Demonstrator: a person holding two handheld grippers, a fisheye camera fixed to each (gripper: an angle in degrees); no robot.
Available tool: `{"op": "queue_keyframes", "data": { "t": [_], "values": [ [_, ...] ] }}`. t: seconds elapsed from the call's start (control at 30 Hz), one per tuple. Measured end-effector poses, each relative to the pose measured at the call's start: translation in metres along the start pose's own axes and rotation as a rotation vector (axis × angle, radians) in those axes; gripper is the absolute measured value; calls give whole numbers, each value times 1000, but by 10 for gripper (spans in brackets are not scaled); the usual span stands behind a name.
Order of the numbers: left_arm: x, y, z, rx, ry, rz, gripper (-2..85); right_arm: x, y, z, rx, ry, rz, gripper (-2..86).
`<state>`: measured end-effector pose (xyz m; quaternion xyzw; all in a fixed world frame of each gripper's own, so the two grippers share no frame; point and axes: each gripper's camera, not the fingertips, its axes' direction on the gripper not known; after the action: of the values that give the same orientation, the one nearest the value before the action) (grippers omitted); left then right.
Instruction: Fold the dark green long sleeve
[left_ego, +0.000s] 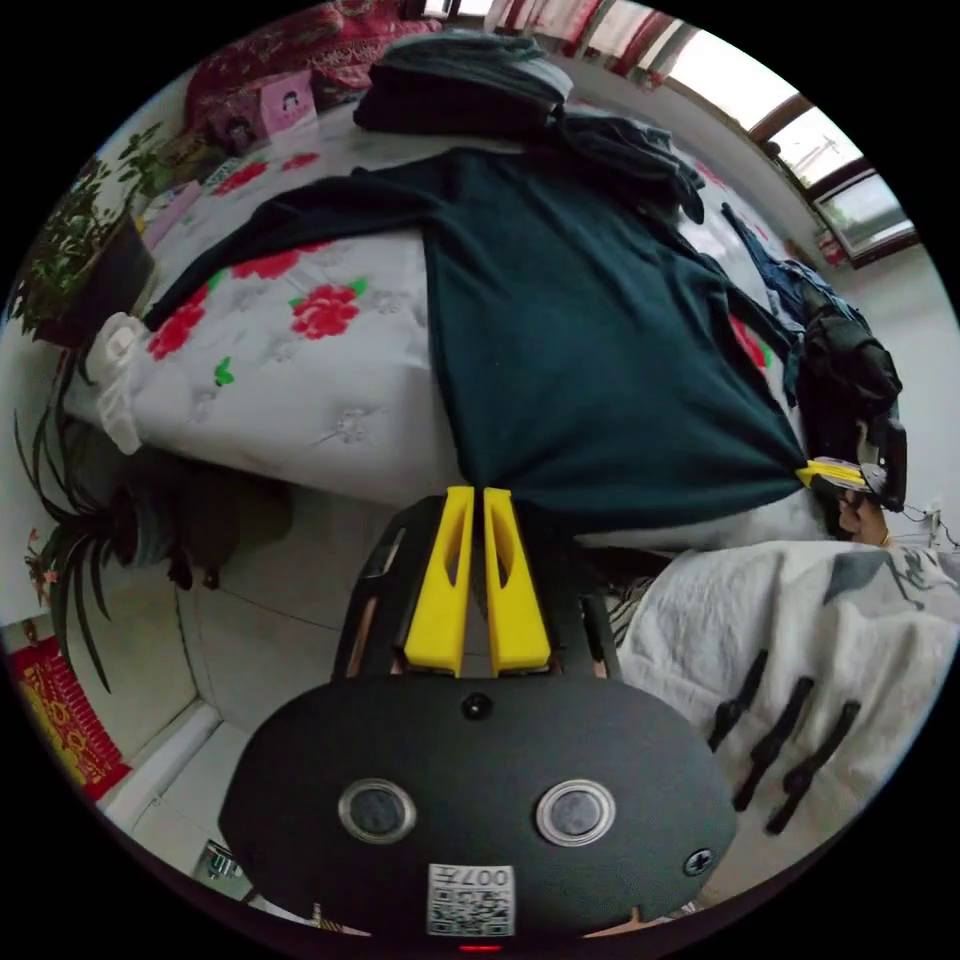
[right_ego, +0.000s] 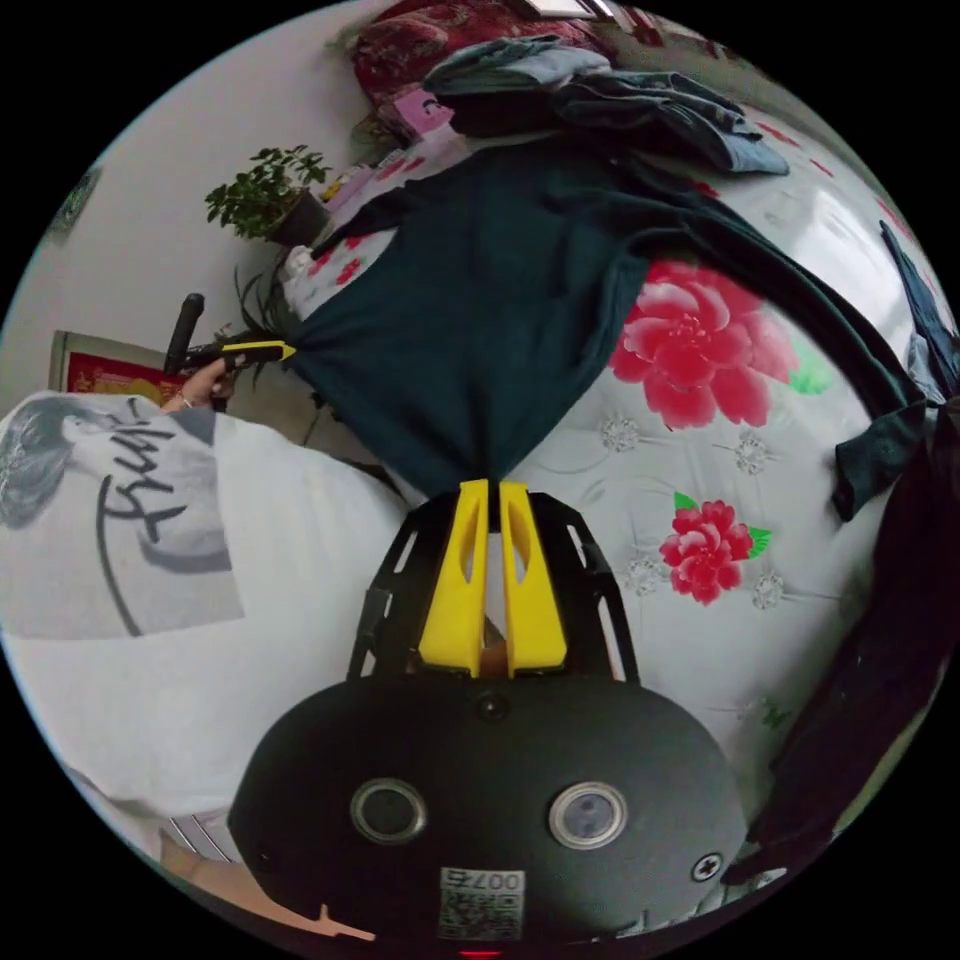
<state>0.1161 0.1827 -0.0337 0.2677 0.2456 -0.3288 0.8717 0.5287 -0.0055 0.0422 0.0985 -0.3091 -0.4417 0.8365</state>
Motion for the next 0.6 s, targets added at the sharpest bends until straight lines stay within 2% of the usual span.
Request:
{"op": "queue_keyframes", "data": {
  "t": [0.13, 0.2, 0.23, 0.43, 0.6],
  "values": [
    [-44, 30, 5, -42, -1, -103, 0, -20, 16, 40, -80, -86, -23, 12],
    [-65, 41, 25, -101, 15, -219, 5, -21, 17, 82, -204, -41, 15, 24],
    [-76, 46, 32, -140, 16, -287, 7, -21, 17, 85, -208, -20, 20, 27],
    [-104, 52, 3, -68, 9, -321, 42, 33, 8, 15, 53, 254, 197, 63],
    [-134, 46, -23, 11, 77, -390, 38, 144, 5, -57, 242, 422, 541, 85]
  ]
}}
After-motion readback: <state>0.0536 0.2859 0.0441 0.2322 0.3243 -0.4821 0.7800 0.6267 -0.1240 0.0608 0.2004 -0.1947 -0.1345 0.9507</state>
